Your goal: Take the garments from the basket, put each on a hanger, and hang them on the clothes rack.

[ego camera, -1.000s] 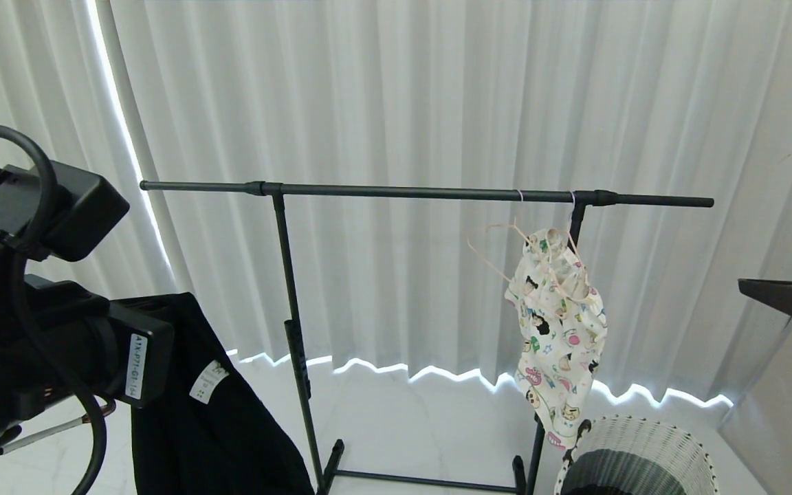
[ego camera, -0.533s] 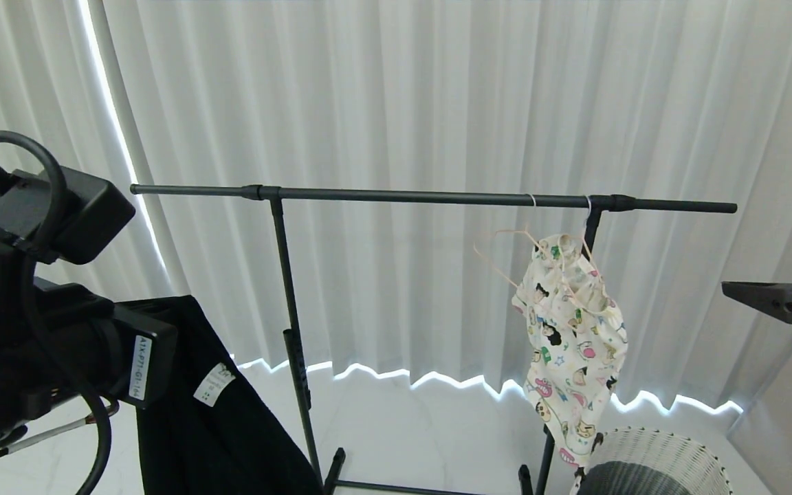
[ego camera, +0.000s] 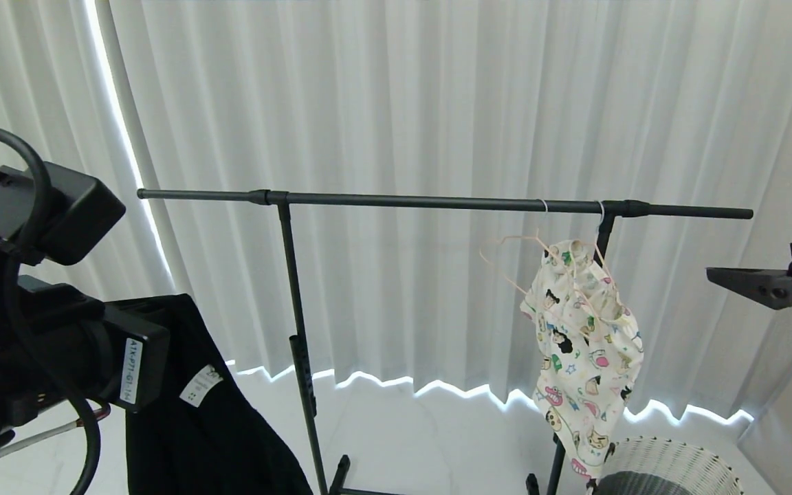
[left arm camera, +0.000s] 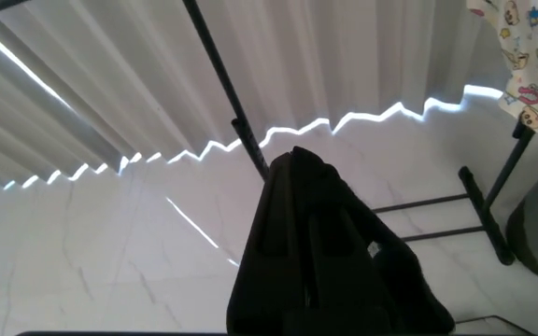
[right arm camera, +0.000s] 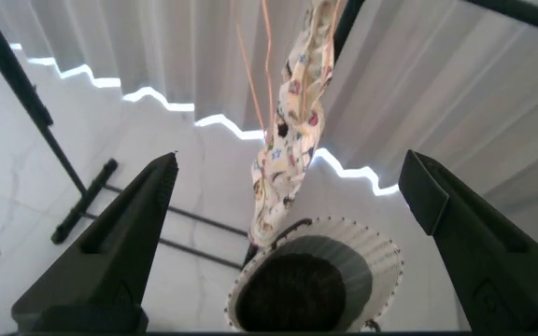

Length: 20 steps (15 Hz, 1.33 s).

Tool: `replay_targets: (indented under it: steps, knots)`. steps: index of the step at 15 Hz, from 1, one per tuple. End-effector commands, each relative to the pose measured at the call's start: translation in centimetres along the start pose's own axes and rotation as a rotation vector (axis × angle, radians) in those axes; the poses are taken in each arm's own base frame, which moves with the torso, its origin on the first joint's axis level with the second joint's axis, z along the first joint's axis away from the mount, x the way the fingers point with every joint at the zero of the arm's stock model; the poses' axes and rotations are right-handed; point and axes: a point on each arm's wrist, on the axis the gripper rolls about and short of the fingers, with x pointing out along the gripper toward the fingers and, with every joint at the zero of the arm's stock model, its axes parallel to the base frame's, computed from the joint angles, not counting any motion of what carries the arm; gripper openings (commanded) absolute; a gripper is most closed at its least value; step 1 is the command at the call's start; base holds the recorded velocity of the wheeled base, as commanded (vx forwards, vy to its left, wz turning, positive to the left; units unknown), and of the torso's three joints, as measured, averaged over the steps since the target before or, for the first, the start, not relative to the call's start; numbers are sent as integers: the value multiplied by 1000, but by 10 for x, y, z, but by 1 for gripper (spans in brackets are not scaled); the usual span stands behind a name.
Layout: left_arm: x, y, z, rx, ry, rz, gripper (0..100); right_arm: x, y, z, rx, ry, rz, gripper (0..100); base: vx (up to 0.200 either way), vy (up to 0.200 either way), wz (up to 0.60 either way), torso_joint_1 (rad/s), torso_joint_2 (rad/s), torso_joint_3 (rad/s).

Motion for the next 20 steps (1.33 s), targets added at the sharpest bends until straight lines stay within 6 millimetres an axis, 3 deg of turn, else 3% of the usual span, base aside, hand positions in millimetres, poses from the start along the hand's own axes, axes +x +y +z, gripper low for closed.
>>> replay_targets:
  steps: [1, 8, 13, 20]
  knots:
    - [0, 0, 0, 4, 1, 1, 0, 15, 2, -2, -6, 34, 5, 100, 200, 0, 0, -7, -2, 2]
    - [-1, 0, 1, 2, -5, 0, 0, 55, 10, -10, -13, 113, 57, 100, 200, 0, 0, 6, 2, 2]
    - [1, 0, -1, 9, 7, 35, 0, 98, 17, -29, -11, 203, 114, 100, 200, 0, 0, 1, 4, -2]
    - [0, 0, 4, 0, -35, 43, 0, 128, 17, -54, 16, 306, 236, 100, 0, 0, 0, 0, 0, 0]
